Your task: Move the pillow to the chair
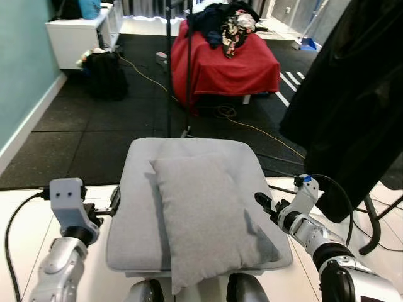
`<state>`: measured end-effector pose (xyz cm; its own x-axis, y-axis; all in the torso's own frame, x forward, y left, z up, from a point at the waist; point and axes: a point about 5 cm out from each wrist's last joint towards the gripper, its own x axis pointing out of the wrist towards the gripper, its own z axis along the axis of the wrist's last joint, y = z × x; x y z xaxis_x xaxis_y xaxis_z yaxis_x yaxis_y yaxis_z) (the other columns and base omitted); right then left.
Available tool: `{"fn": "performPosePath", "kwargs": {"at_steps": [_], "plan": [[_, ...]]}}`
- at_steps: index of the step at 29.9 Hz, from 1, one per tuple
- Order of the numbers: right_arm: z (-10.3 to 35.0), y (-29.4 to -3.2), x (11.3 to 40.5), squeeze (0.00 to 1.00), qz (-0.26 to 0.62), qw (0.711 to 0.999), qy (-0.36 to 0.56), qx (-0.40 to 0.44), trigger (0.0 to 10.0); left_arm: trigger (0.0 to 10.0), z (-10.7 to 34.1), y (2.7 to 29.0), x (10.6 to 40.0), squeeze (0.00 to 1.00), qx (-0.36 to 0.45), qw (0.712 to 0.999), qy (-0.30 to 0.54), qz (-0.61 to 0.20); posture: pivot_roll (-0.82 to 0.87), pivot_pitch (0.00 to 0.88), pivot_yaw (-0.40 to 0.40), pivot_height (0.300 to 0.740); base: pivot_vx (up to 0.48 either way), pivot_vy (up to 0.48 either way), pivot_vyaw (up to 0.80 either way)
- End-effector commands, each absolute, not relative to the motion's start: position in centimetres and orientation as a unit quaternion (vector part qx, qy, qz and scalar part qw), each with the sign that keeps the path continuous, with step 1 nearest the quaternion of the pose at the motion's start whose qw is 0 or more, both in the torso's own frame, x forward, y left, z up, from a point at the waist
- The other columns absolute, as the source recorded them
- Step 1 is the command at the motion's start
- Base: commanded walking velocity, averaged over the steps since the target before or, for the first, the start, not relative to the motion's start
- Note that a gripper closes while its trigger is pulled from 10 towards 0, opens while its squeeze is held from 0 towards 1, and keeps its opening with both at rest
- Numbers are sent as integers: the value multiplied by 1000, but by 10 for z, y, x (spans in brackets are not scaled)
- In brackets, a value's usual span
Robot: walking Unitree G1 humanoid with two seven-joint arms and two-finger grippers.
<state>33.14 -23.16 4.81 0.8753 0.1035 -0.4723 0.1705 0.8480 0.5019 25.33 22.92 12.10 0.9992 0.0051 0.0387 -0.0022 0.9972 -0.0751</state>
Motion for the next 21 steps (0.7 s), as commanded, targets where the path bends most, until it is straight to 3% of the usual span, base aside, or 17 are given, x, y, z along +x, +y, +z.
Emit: {"fn": "performPosePath", "kwargs": {"at_steps": [1, 6, 15, 21], "plan": [[49, -233, 333, 0, -27, 928, 246, 278, 10000, 10000, 121, 233, 251, 0, -34, 999, -12, 1, -24, 67, -35, 525, 0, 0, 0], [36, -214, 327, 0, -23, 905, 270, 328, 10000, 10000, 129, 239, 243, 0, -18, 1000, -10, 2, 0, 94, -14, 505, 0, 0, 0], [22, -189, 319, 0, -2, 882, 316, 349, 10000, 10000, 132, 242, 233, 0, -10, 1000, -3, 3, 18, 122, -4, 485, 0, 0, 0], [13, -168, 316, 0, 11, 881, 368, 297, 10000, 10000, 137, 247, 226, 0, -3, 1000, 5, 5, 34, 155, 6, 485, 0, 0, 0]]}}
